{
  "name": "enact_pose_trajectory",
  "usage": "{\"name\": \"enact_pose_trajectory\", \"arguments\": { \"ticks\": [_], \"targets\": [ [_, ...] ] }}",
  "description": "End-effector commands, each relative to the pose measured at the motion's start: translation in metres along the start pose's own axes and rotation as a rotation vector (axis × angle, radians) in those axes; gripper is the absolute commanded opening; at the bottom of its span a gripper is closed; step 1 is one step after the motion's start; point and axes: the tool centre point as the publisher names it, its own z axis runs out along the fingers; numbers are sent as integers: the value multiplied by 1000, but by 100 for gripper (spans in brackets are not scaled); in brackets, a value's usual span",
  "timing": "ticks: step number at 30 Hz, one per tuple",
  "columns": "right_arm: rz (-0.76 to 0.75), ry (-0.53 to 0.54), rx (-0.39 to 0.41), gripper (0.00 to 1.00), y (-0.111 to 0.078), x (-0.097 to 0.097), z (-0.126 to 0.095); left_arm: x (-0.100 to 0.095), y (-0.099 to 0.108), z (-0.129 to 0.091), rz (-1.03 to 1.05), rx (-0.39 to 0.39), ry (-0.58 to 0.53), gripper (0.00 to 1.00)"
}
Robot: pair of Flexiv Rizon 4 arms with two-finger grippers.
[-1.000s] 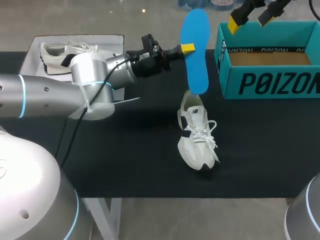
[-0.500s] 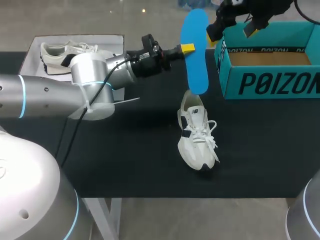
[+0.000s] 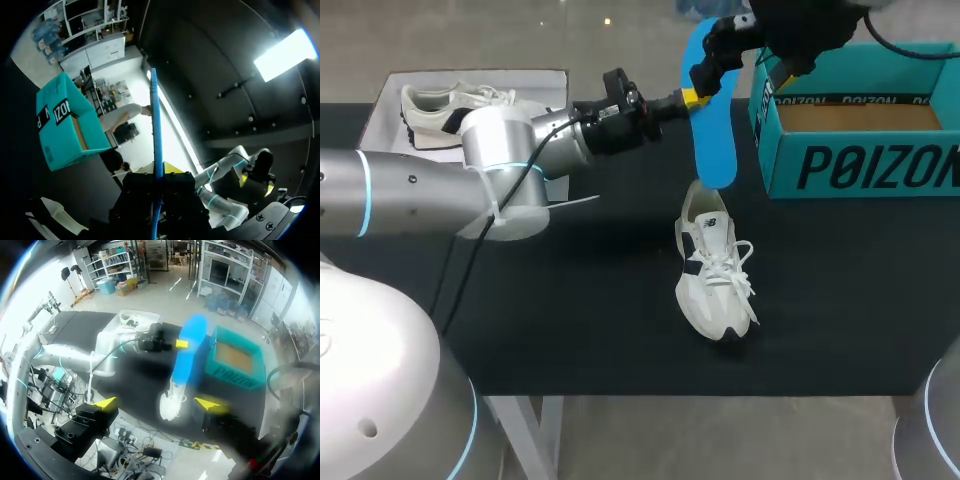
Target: Take the shoe out of the shoebox, open the shoe tongue, remove and reinsert the insole, then place the shoe into the shoebox
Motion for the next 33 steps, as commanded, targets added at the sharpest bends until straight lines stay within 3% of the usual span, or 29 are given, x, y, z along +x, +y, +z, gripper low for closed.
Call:
{"name": "enact_pose_trajectory", "arguments": {
  "ticks": [1,26,29,33],
  "targets": [
    [0,6,0,100,1,-1,3,0,0,1,-1,1,-2,0],
    [0,6,0,100,1,-1,3,0,0,1,-1,1,-2,0],
    [0,6,0,100,1,-1,3,8,3,-1,209,-35,14,0],
    [0,6,0,100,1,-1,3,19,10,-7,460,-141,59,0]
  ]
}}
